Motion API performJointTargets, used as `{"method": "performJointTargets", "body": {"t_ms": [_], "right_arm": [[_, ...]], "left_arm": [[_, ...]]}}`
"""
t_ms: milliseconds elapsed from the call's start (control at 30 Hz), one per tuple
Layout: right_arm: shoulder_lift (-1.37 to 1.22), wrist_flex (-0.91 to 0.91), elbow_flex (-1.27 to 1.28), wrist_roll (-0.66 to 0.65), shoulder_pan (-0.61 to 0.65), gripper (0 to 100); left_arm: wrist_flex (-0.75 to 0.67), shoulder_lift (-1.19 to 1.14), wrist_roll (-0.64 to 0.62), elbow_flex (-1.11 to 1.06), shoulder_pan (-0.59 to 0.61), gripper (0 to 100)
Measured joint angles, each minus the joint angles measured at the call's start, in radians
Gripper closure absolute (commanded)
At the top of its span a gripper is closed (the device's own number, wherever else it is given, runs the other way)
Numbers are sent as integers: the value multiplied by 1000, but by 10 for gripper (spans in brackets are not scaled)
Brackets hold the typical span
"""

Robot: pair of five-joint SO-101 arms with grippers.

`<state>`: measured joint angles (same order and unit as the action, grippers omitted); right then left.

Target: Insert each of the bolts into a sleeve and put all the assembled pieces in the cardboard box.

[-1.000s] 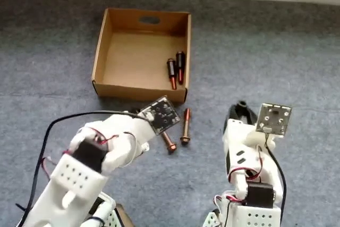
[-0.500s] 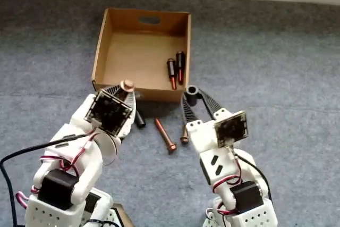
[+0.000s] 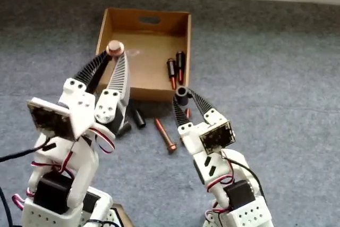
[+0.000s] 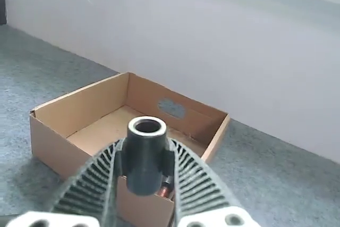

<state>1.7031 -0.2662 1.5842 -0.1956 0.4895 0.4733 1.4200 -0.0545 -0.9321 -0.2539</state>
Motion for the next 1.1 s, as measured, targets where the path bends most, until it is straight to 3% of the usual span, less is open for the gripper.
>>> {"method": "performJointTargets", "body": {"t_ms": [267, 467, 733, 1100], "right_arm": [[5, -5, 0, 124, 0, 993], [110, -158, -52, 130, 0, 993], [117, -137, -52, 130, 0, 993], [120, -137, -52, 130, 0, 993]], "left_arm": [[-98, 0, -2, -71, -207, 992], [-124, 0, -2, -71, -224, 992], [-143, -6, -2, -72, -362, 992], [-278, -216, -2, -72, -373, 992]]}}
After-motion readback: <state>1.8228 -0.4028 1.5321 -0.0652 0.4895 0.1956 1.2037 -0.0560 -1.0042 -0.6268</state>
